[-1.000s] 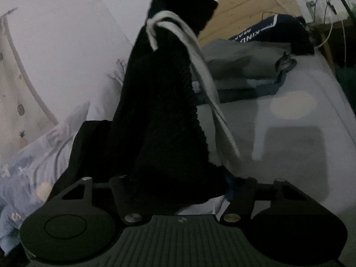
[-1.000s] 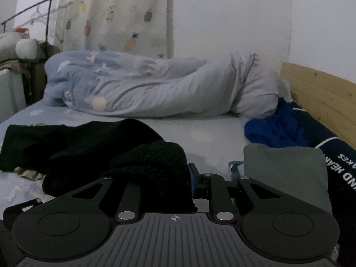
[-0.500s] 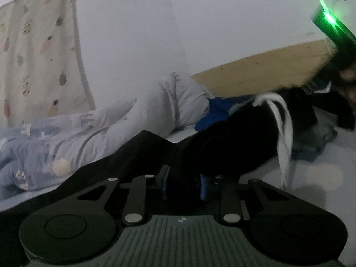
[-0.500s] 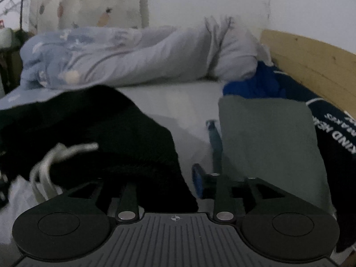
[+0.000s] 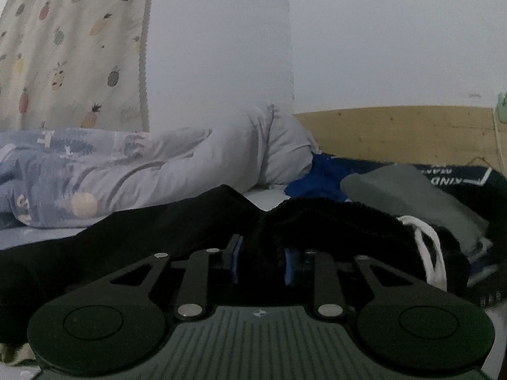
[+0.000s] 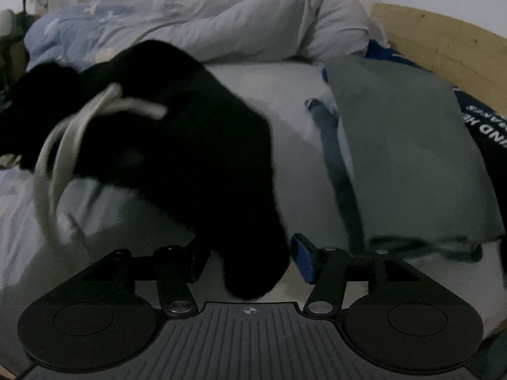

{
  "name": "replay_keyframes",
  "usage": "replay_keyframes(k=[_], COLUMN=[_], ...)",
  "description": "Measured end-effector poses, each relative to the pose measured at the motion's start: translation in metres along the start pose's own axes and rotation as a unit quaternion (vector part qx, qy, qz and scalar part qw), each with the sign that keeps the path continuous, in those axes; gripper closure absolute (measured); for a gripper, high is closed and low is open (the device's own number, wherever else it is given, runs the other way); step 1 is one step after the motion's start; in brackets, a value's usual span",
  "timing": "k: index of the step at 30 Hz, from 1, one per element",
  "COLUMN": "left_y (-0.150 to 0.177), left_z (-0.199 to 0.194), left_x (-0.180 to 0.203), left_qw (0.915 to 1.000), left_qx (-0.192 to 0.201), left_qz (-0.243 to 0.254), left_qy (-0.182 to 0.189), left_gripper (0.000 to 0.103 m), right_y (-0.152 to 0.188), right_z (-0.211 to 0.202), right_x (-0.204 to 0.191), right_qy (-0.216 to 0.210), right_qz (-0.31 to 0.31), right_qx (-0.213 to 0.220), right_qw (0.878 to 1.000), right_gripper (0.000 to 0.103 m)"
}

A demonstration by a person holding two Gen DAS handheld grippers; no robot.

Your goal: Fold clothes

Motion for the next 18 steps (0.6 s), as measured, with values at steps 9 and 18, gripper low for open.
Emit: replay_keyframes(k=[9,18], left_y=[-0.003,-0.001], left_z=[0.003,0.006], left_x=[-0.006,-0.008], left_qw=[0.9985,0.9966], left_qx=[0.002,-0.001], left_qz=[-0.052,-0.077], left_qy=[0.017,0.029], left_gripper=[0.076,0.076], right_y=[0.006,0.007], right_z=[0.009,0.022], right_x=[0.001,0.007], right_qy=[0.009,0.014], right_qz=[0.014,0.035], right_qx=[0.024,0.047], right_qw=[1.000,0.998], right_gripper=[0.041,0.045])
Point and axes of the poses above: each gripper's, at about its wrist camera, not at the fingertips, and z roughly the way its jaws point, x to its right, y to its underside, the point moved 8 cm from there along z, roughly the way its jaws point, and after that the axes turned 3 degrees about -z, right-handed, at the moved point
